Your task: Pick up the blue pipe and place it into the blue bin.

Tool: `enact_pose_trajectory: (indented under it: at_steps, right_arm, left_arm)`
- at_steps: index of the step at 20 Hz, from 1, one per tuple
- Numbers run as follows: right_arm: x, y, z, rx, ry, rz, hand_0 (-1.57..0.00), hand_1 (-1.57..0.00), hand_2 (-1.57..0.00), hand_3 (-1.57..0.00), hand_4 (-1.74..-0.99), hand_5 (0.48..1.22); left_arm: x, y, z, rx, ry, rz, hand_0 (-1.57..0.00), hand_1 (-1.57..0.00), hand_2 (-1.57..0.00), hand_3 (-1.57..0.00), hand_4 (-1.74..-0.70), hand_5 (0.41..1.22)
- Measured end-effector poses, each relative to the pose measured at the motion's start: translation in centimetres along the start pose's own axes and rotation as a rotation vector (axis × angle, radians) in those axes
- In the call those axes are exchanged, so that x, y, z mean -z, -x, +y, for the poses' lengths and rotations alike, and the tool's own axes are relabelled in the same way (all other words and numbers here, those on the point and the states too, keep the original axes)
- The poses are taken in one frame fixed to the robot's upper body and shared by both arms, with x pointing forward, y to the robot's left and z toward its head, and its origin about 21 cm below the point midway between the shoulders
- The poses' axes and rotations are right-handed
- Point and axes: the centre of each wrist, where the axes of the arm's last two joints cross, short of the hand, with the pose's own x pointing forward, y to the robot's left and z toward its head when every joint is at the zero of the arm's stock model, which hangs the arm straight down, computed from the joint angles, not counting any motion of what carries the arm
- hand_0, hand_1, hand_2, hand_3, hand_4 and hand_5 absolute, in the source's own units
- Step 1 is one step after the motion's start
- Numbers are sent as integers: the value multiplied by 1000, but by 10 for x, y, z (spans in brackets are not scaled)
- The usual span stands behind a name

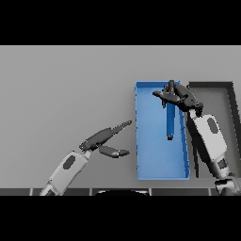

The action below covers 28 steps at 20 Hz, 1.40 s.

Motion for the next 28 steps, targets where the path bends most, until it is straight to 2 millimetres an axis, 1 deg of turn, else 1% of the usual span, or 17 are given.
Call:
enact_pose_trajectory:
  at_steps: [1,2,3,4,5,6,9,11,13,15,17,19,20,23,25,27,28]
  right_arm:
    - [4,10,-1,0,16,63,-1563,-1459,-1393,-1122,-1547,1133]
    - [8,19,-2,27,43,124,-1306,-1167,-1114,-897,-1503,1150]
    - [9,23,-1,41,37,174,-1045,-933,-891,-718,-1455,1164]
    - [13,28,-1,55,42,234,-836,-746,-712,-574,-1392,1176]
    - [15,29,-2,61,52,277,-668,-597,-570,-459,-1338,1157]
    - [16,32,-2,63,47,310,-534,-477,-456,-367,-1285,1141]
    - [15,28,5,-77,23,346,-273,-244,-233,-187,-1179,975]
    - [15,33,9,-185,24,358,-174,-156,-149,-120,-1149,887]
    - [16,37,10,-275,24,366,-111,-99,-95,-76,-1125,821]
    - [20,43,10,-306,34,344,-71,-63,-60,-48,-1125,764]
    - [21,46,5,-299,57,334,-45,-40,-38,-31,-1124,717]
    - [21,44,5,-310,66,329,-28,-25,-24,-19,-1120,702]
    - [20,41,4,-297,62,313,-23,-20,-19,-15,-1119,695]
    - [21,46,7,-293,57,323,-11,-10,-9,-7,-1132,675]
    - [19,42,4,-307,53,312,-9,-8,-7,-6,-1129,673]
    - [22,46,3,-299,41,319,-9,-8,-7,-6,-1129,678]
    - [21,45,5,-300,29,307,-9,-8,-7,-6,-1129,677]
  left_arm:
    - [-2,0,0,-1,0,-12,1,1,1,1,-886,455]
    - [1,-1,0,3,-2,0,1,1,1,1,-886,453]
    - [-1,-4,3,0,-1,-8,1,1,1,1,-885,454]
    - [-2,-5,1,4,2,-6,1,1,1,1,-885,453]
    - [-2,-1,-1,6,3,5,1,1,1,1,-886,454]
    - [-3,-4,-2,4,3,-5,1,1,1,1,-888,453]
    - [-3,-4,-2,-1,-2,13,1,1,1,1,-893,454]
    - [-4,-3,3,1,-6,9,1,1,1,1,-896,451]
    - [0,-5,-2,-1,4,-2,1,1,1,1,-899,450]
    - [-2,-2,-1,-5,4,7,1,1,1,1,-905,455]
    - [-4,-1,-1,-12,3,7,1,1,1,1,-912,458]
    - [1,-2,-4,-15,-4,8,1,1,1,1,-914,460]
    - [-1,0,-4,-14,-11,3,1,1,1,1,-915,462]
    - [2,-2,1,-14,-9,7,1,1,1,1,-922,466]
    - [0,-2,4,-18,-5,5,1,1,1,1,-920,467]
    - [1,-1,5,-23,-4,-1,1,1,1,1,-920,469]
    - [1,1,4,-21,-1,7,1,1,1,1,-920,468]
